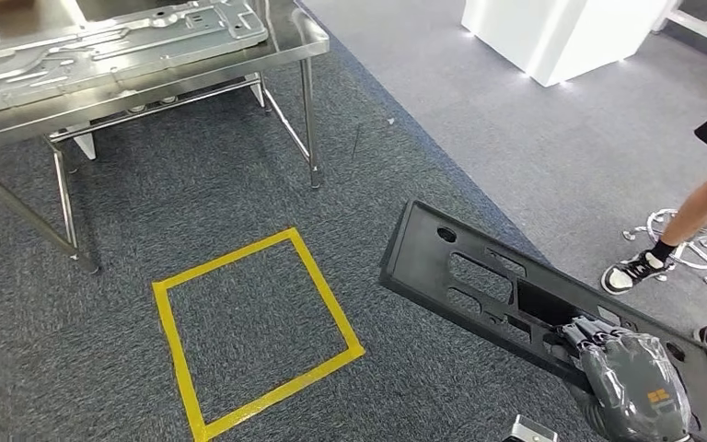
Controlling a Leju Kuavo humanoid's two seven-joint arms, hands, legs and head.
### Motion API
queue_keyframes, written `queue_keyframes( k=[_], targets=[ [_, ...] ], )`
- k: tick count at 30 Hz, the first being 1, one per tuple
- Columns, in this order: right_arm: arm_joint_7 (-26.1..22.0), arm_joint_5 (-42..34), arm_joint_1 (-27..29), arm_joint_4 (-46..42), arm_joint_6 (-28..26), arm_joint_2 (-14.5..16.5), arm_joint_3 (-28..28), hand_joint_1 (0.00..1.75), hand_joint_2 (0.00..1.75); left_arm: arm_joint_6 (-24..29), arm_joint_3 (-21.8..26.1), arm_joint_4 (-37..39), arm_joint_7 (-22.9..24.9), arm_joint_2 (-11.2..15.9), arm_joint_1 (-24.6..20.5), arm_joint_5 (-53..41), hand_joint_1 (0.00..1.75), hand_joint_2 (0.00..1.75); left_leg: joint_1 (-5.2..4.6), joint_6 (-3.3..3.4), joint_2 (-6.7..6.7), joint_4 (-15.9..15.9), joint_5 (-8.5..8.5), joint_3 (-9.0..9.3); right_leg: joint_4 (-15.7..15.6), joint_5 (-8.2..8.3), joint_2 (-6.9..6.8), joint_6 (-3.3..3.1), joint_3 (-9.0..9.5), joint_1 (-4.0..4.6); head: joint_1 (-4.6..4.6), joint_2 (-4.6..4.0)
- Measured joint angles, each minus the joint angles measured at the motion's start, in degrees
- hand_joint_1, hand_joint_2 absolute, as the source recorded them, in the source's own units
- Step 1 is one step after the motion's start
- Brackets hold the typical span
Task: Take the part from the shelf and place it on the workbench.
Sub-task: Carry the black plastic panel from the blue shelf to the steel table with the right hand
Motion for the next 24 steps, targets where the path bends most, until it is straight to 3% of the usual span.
queue_keyframes(
  k=[2,3,4,6,7,9,11,13,14,15,17,19,20,22,24],
  targets=[
    [-0.04,-0.09,-0.08,-0.01,0.14,-0.01,0.0,1.71,1.75,0.05,-0.01,0.0,0.01,-0.01,-0.03,-0.01,0.0,1.75,-0.02,-0.34,-1.64,0.37,-0.28,0.02,-7.89,4.23,2.12,-0.17,3.1,-0.18,0.01,0.0],
    [-0.08,-0.15,-0.13,-0.01,0.22,-0.01,-0.01,1.71,1.75,0.08,-0.02,-0.01,0.01,-0.02,-0.06,-0.02,0.0,1.75,-0.06,-0.61,-2.37,0.54,-0.37,-0.12,-10.61,5.24,3.16,-0.29,4.19,-0.26,0.01,0.0],
    [-0.13,-0.23,-0.19,-0.02,0.32,-0.04,-0.02,1.71,1.75,0.09,-0.05,-0.01,0.01,-0.02,-0.07,-0.01,0.0,1.75,-0.05,-0.91,-3.01,0.65,-0.4,-0.36,-11.96,5.46,3.87,-0.46,4.69,-0.24,0.0,0.0],
    [-0.22,-0.43,-0.4,-0.02,0.58,-0.1,-0.04,1.71,1.75,0.09,-0.11,-0.01,0.01,-0.02,0.03,0.01,0.0,1.75,0.07,-1.6,-4.23,0.6,-0.32,-0.82,-12.34,5.34,3.16,-1.03,4.84,-0.14,0.0,0.0],
    [-0.26,-0.59,-0.64,-0.02,0.78,-0.14,-0.07,1.71,1.75,0.08,-0.13,0.0,0.0,-0.01,0.14,0.02,0.0,1.75,0.15,-1.9,-3.97,0.81,-0.46,-0.94,-12.53,5.41,2.48,-1.4,4.97,-0.16,0.0,0.0],
    [-0.39,-0.98,-1.12,-0.02,1.17,-0.18,-0.2,1.71,1.75,0.07,-0.13,0.02,0.02,0.01,0.17,0.07,0.0,1.75,0.09,-2.51,-1.17,3.47,-2.2,-2.07,-12.93,5.47,1.09,-2.21,5.28,-0.3,-0.01,0.0],
    [-0.62,-1.35,-1.39,-0.01,1.51,-0.22,-0.44,1.71,1.75,0.07,-0.13,0.03,0.19,0.01,-0.06,0.11,0.0,1.75,0.19,-3.0,2.1,10.29,-5.75,-5.38,-12.99,5.29,-0.43,-2.72,5.43,-0.11,-0.02,0.0],
    [-0.8,-1.72,-1.81,0.05,1.86,-0.26,-0.58,1.71,1.75,0.07,-0.13,0.03,0.53,-0.01,-0.14,0.15,0.0,1.75,0.48,-3.34,2.98,16.27,-7.74,-8.47,-12.92,5.08,-1.97,-2.84,5.53,0.03,-0.01,0.0],
    [-0.85,-1.89,-2.09,0.08,2.01,-0.27,-0.61,1.71,1.75,0.08,-0.13,0.03,0.68,-0.02,-0.07,0.16,0.0,1.75,0.58,-3.43,3.15,16.54,-7.16,-8.66,-12.89,4.94,-2.69,-2.78,5.65,0.04,-0.01,0.0],
    [-0.87,-1.99,-2.34,0.12,2.13,-0.29,-0.63,1.71,1.75,0.08,-0.13,0.03,0.78,-0.02,-0.01,0.17,0.0,1.75,0.63,-3.45,3.47,14.47,-5.57,-7.63,-12.86,4.77,-3.41,-2.67,5.87,0.03,-0.01,0.0],
    [-0.9,-2.09,-2.66,0.15,2.25,-0.32,-0.71,1.71,1.75,0.09,-0.13,0.03,0.83,-0.01,0.0,0.18,0.0,1.75,0.43,-3.16,5.54,6.74,-1.95,-3.68,-12.78,4.29,-4.82,-2.22,6.51,0.12,-0.01,0.0],
    [-0.92,-2.13,-2.95,0.15,2.26,-0.44,-0.78,1.71,1.75,0.1,-0.13,0.03,0.84,-0.01,-0.1,0.18,0.0,1.75,0.08,-2.5,7.23,1.82,-0.56,-1.38,-12.71,3.87,-6.03,-1.58,7.02,0.4,0.0,0.0],
    [-0.94,-2.14,-3.06,0.15,2.27,-0.51,-0.79,1.71,1.75,0.09,-0.13,0.03,0.85,-0.01,-0.09,0.18,0.0,1.75,-0.09,-2.17,7.22,1.37,-0.74,-1.36,-12.78,3.76,-6.56,-1.25,7.19,0.54,0.0,0.0],
    [-0.98,-2.16,-3.25,0.15,2.28,-0.67,-0.81,1.71,1.75,0.1,-0.13,0.04,0.86,-0.01,0.06,0.19,0.0,1.75,0.03,-1.51,5.81,0.99,-0.47,-1.3,-12.96,3.56,-7.32,-0.59,7.69,0.46,-0.01,0.0],
    [-1.01,-2.31,-3.49,0.17,2.31,-0.87,-0.91,1.71,1.75,0.08,-0.13,0.05,0.88,-0.01,0.09,0.23,0.0,1.75,0.29,-0.74,4.49,0.3,-0.01,-0.81,-11.07,2.0,-5.23,-0.06,7.3,0.19,0.0,0.0]
  ],
)
